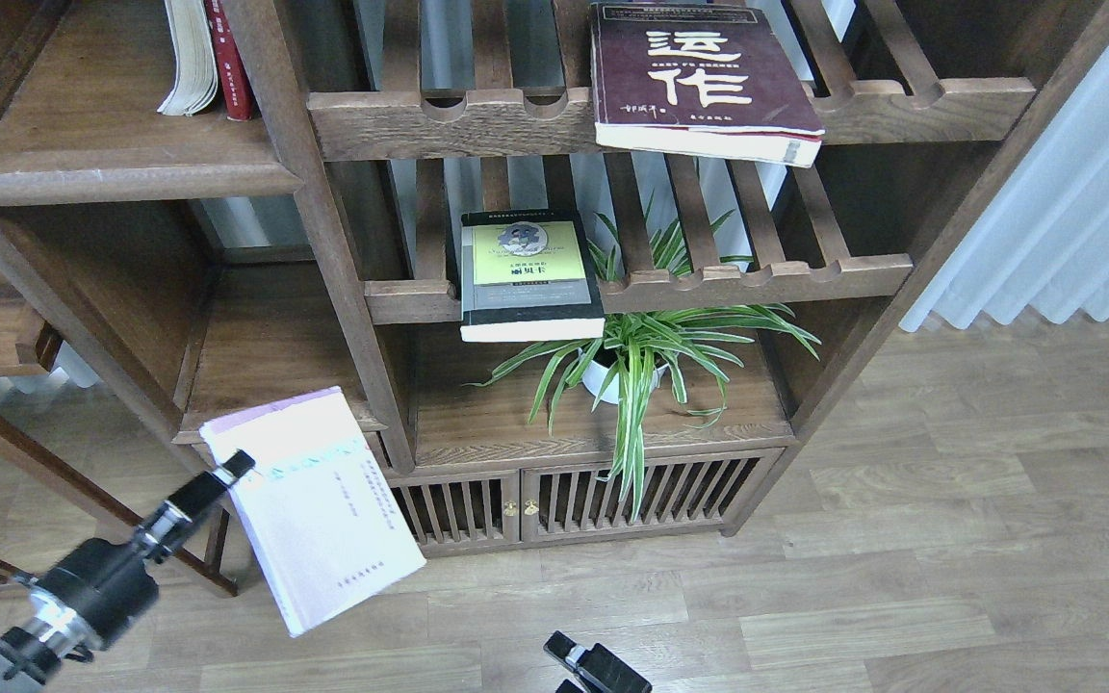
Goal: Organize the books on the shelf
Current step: 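Lift the white book with the left gripper onto the top-left shelf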
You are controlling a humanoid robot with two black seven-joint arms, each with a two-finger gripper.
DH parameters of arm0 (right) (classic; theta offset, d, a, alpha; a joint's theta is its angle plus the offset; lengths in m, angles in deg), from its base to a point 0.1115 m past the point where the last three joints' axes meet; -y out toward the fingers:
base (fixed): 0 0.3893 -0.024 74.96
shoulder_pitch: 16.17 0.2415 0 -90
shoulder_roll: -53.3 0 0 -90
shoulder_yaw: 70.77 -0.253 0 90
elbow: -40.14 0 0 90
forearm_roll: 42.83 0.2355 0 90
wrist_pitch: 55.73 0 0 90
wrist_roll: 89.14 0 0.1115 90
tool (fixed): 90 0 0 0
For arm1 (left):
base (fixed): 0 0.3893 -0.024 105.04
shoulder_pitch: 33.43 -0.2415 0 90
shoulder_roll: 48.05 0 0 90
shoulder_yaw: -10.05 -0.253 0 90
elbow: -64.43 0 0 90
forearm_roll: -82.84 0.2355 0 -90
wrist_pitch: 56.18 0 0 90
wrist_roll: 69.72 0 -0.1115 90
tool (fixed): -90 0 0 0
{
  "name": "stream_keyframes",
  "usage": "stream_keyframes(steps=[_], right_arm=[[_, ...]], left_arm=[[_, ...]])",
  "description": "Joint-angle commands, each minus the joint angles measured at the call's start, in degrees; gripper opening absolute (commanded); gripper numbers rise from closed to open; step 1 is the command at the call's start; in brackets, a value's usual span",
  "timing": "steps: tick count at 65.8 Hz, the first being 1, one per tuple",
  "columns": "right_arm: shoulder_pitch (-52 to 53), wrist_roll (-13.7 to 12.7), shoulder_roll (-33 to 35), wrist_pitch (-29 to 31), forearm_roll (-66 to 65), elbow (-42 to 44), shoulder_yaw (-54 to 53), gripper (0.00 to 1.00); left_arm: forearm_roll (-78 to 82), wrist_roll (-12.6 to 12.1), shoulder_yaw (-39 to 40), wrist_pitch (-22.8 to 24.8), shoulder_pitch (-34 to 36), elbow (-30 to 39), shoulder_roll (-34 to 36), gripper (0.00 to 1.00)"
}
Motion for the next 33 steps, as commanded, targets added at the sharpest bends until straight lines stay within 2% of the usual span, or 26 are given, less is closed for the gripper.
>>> stream_keyframes(steps=[1, 11, 33], right_arm=[[0.05, 0.0, 0.0, 0.0, 0.0, 0.97, 0.04, 1.0], [0.05, 0.0, 0.0, 0.0, 0.0, 1.59, -0.05, 1.0], [1.1, 0.0, 0.0, 0.0, 0.0, 3.96, -0.05, 1.0]], left_arm=[[-0.15, 0.26, 3.98, 0.0, 0.99, -0.03, 3.7, 0.04], [-1.12, 0.61, 6.53, 0.0, 5.03, -0.03, 5.63, 0.04], [-9.38, 0.7, 6.53, 0.0, 17.16, -0.03, 11.43, 0.04]])
